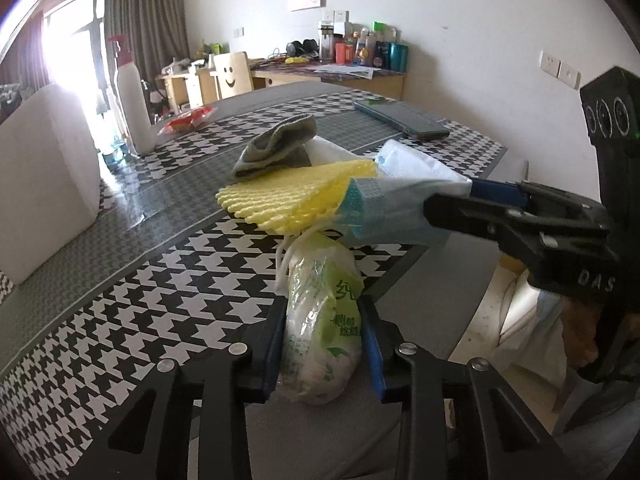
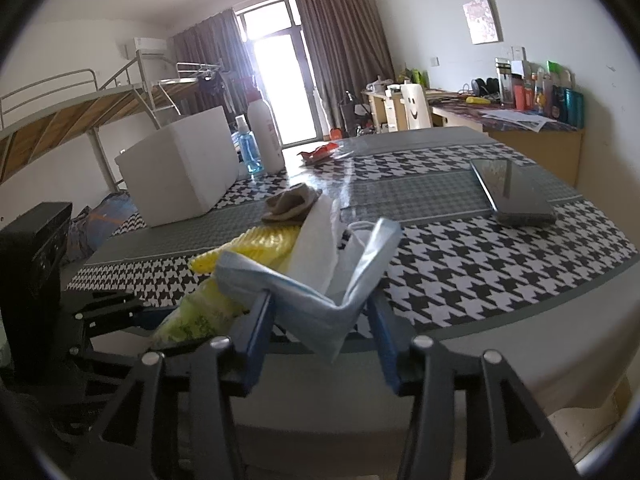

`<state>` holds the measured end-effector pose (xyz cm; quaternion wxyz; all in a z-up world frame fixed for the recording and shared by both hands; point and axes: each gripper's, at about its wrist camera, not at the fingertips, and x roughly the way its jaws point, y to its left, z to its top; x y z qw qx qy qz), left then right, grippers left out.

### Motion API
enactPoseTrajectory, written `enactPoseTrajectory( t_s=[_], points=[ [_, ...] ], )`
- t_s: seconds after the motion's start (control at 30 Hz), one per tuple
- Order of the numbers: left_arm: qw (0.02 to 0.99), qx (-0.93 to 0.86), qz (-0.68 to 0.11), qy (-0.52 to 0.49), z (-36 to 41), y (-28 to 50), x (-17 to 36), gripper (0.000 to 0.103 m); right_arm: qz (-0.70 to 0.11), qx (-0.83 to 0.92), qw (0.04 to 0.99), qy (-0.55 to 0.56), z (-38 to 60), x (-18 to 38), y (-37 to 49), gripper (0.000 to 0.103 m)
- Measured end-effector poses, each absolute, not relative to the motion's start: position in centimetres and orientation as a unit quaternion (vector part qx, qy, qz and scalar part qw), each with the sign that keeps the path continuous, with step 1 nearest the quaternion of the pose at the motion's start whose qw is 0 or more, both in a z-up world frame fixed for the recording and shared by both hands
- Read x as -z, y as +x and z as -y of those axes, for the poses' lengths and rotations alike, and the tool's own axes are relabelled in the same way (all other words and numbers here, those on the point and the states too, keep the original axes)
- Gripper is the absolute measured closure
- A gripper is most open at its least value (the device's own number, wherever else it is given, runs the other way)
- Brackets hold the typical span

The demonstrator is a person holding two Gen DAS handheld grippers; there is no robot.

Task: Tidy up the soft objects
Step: 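Close the right tool on the blue mask while the left tool grasps the green-printed bag, then lift the bag with the left tool while the right tool lifts the mask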

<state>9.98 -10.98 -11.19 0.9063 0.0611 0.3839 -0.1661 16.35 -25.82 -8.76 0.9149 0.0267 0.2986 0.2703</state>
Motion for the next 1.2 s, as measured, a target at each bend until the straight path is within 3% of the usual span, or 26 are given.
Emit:
enactPoseTrajectory(
  t_s=[0.03, 0.23, 0.27, 0.3, 0.37, 0.43, 1.2],
  points=[
    [0.906, 0.168, -0.383, 0.06, 10.9, 9.9, 11.1, 0.067, -0.299, -0.271, 0.915, 0.024, 25.8, 8.8, 16.3, 0.043],
    [0.909, 0.174, -0.374, 0.06, 10.7, 9.1, 10.7, 0.068, -0.301, -0.278, 0.912, 0.023, 25.8, 9.0, 16.0, 0.045],
    [0.91, 0.174, -0.373, 0.057, 10.5, 9.0, 10.6, 0.068, -0.302, -0.28, 0.911, 0.024, 25.9, 9.0, 16.0, 0.061],
    [0.91, 0.174, -0.372, 0.055, 10.5, 9.0, 10.5, 0.068, -0.304, -0.282, 0.91, 0.022, 25.9, 9.0, 16.0, 0.067],
    [0.913, 0.171, -0.368, 0.052, 10.1, 8.7, 10.2, 0.068, -0.306, -0.283, 0.909, 0.02, 26.0, 9.0, 15.8, 0.078],
    [0.915, 0.169, -0.363, 0.051, 9.8, 8.4, 10.0, 0.068, -0.308, -0.288, 0.907, 0.021, 26.2, 8.8, 15.6, 0.083],
    [0.94, 0.128, -0.315, 0.026, 5.6, 5.6, 7.0, 0.069, -0.257, -0.292, 0.92, 0.043, 25.9, 4.4, 15.0, 0.084]
  ],
)
